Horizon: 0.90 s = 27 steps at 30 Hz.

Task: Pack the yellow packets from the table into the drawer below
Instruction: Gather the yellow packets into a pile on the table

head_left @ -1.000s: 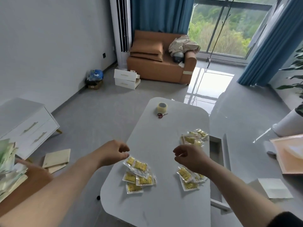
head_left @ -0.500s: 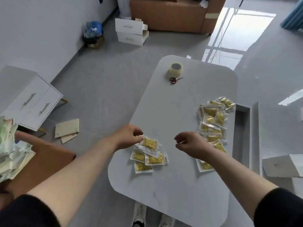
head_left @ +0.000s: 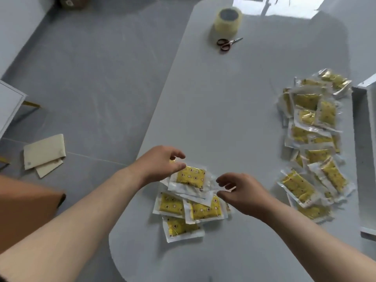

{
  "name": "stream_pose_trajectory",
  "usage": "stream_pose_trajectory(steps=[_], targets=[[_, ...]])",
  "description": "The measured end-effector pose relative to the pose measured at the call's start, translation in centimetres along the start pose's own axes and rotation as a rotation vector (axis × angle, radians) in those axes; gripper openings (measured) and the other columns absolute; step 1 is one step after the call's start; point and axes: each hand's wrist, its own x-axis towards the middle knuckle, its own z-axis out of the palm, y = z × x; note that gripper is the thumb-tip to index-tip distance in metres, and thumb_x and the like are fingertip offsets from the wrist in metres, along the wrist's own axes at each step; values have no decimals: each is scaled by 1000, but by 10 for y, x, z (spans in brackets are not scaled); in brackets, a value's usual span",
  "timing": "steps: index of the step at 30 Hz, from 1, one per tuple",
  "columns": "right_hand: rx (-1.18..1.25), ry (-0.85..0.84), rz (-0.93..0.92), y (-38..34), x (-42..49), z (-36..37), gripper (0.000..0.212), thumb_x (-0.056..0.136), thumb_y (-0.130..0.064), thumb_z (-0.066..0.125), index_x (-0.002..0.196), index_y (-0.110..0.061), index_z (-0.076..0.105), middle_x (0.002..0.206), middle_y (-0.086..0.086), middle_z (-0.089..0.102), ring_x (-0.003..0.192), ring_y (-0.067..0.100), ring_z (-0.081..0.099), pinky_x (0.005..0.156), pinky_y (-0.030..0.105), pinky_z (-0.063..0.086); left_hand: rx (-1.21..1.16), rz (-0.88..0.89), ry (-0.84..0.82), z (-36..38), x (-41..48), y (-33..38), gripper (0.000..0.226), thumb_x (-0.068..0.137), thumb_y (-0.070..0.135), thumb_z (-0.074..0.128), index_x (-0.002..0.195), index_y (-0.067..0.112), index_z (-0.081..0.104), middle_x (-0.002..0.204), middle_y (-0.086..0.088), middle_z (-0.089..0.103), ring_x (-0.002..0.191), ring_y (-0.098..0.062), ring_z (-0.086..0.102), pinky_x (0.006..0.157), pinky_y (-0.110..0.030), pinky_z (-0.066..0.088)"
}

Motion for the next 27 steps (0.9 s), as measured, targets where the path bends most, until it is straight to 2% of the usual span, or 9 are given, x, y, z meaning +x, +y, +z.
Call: stream_pose_trajectory(steps=[2,6,9,11,15,19,22,27], targets=[[11,-8,-7,13,17,17,29,82,-24,67,111,-26,68,100,-15,67,92,2,62,83,20,50,42,29,-1,16,23,-12,37,88,35,66,123,23,63,112,9,60,105,-8,56,91,-26,44],[58,-5,-9,33,29,41,31,81,-15,62,109,-25,70,99,-16,68,93,1,62,84,18,51,269,170,-49,53,54,-25,53,83,44,68,130,22,58,131,7,58,122,-15,52,103,-33,42],[79,1,0,43,30,50,29,81,-13,62,106,-27,70,95,-19,66,92,0,62,82,17,50,551,267,-91,67,65,-27,65,73,62,67,125,23,58,126,7,58,115,-16,53,96,-37,45],[77,-4,0,45,31,54,30,81,-11,61,105,-27,71,93,-19,66,91,0,62,81,16,50,646,295,-87,68,69,-29,65,71,64,67,119,22,59,123,7,56,111,-16,51,92,-35,45],[82,6,-16,44,33,57,33,80,-9,59,105,-26,70,94,-21,65,91,-3,61,77,7,47,647,309,-91,70,74,-32,62,70,57,73,120,23,58,116,4,55,107,-17,48,89,-31,42],[103,21,-11,44,32,56,32,81,-10,59,107,-25,70,97,-18,66,93,1,62,82,16,50,604,337,-41,68,72,-30,55,70,49,76,114,23,55,113,5,53,106,-16,47,91,-30,41],[99,33,-1,48,29,57,31,80,-10,60,105,-26,71,94,-20,66,91,0,62,82,17,51,631,358,-12,62,68,-33,49,72,44,73,112,24,53,107,6,56,101,-17,50,90,-31,41],[73,30,-1,51,25,60,27,83,-13,62,107,-22,71,93,-16,65,86,2,62,82,17,50,681,275,-84,45,61,-49,53,73,43,74,119,28,52,113,8,54,100,-13,45,89,-29,41]])
